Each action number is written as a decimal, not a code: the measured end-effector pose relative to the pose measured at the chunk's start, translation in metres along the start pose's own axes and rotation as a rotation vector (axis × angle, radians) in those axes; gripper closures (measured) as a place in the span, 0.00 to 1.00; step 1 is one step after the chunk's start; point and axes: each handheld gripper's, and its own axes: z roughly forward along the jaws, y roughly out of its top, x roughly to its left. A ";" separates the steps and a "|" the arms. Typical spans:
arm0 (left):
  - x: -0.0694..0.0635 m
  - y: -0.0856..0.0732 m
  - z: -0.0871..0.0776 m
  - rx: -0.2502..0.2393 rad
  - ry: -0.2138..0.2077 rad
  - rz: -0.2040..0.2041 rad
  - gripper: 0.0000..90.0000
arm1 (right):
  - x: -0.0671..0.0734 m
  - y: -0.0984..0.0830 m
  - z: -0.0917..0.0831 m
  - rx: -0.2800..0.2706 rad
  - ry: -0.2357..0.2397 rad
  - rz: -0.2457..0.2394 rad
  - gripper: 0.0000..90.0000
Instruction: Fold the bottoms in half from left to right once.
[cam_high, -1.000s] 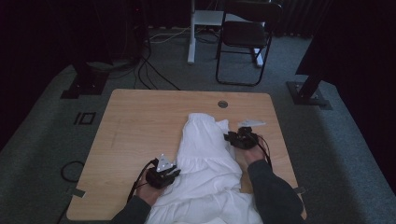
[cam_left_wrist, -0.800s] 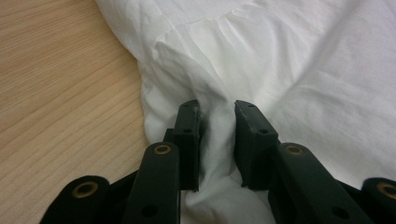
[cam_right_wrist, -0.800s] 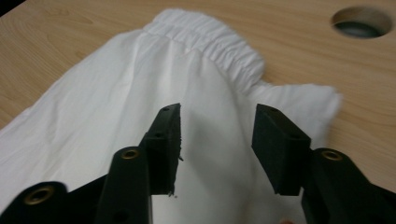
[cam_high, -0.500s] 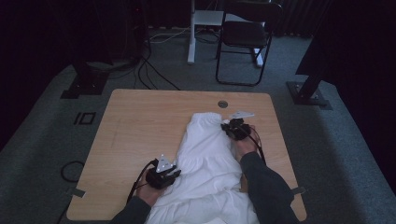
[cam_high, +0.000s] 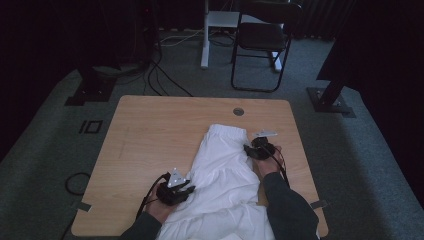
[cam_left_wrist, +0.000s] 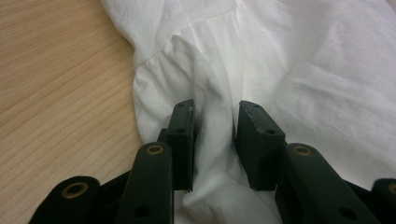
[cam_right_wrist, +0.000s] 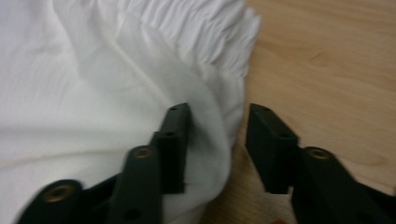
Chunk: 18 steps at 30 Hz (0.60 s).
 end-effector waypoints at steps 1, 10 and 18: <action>0.000 0.000 0.000 0.000 0.000 0.000 0.75 | 0.000 0.002 -0.002 -0.020 0.008 0.010 0.57; -0.003 -0.003 -0.002 -0.009 -0.001 -0.004 0.75 | 0.007 0.012 0.023 0.028 0.034 0.067 0.52; -0.024 -0.015 -0.016 0.007 -0.091 -0.003 0.73 | 0.028 0.005 0.018 0.009 0.087 0.026 0.86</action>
